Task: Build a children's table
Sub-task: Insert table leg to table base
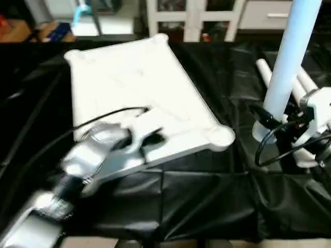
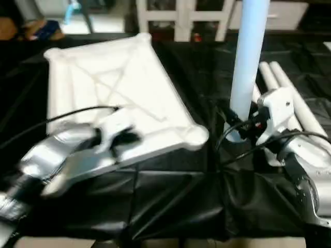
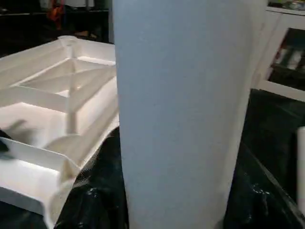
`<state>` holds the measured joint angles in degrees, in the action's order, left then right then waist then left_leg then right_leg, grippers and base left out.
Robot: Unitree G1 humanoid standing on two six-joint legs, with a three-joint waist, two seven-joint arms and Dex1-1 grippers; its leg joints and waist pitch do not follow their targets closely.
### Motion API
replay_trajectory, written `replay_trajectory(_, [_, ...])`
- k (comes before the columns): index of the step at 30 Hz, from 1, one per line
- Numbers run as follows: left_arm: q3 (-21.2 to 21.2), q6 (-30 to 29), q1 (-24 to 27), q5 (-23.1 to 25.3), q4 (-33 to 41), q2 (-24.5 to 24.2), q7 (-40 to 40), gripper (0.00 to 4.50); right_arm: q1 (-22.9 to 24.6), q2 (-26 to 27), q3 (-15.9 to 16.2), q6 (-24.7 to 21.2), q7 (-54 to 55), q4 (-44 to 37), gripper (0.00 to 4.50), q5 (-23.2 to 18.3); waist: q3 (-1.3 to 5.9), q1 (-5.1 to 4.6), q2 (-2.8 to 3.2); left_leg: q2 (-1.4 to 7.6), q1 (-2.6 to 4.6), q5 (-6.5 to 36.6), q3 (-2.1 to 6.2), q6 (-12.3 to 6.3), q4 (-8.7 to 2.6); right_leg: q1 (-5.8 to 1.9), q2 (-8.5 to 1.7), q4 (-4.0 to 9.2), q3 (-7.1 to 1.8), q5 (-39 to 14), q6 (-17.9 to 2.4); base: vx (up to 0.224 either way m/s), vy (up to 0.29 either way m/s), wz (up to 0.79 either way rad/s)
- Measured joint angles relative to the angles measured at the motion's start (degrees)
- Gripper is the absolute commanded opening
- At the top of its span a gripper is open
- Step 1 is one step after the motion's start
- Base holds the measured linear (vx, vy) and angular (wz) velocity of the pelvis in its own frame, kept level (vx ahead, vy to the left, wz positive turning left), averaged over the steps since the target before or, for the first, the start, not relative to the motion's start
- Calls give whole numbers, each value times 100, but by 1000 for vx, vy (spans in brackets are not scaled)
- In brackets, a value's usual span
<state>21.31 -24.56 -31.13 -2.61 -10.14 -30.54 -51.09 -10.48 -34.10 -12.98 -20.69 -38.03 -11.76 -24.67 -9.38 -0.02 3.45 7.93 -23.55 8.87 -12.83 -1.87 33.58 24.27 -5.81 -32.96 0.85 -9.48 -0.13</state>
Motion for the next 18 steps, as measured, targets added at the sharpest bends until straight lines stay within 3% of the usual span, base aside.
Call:
replay_trajectory(9, [-459, -186, 749, -65, 824, -704, -101, 0, 23, 204, 210, -14, 12, -81, 186, -43, -12, -132, -79, -4, 44, 53, 79, 94, -9, 81, 18, 1, 9, -5, 8, 8, -5, -15])
replay_trajectory(14, [-622, 234, 1103, -237, 991, -983, -427, 0, 20, 242, 232, -23, 17, -99, 186, -44, -13, -125, -88, -5, 59, 81, 114, 144, -19, 95, 42, 2, 3, 0, -1, 3, 0, -4])
replay_trajectory(16, [-670, 435, 1193, -263, 1052, -1016, -515, 0, 17, 261, 234, -34, 43, -100, 186, -44, -11, -75, -85, -6, 61, 85, 111, 150, -33, 93, 45, -1, 1, 22, -31, 0, 0, 0])
replay_trajectory(18, [-679, 515, 1198, -290, 1052, -959, -537, 49, 3, 310, 238, -43, 62, -107, 186, -49, -12, -9, -86, -6, 60, 85, 99, 150, -45, 90, 45, -5, -6, 78, -76, 0, 0, 0])
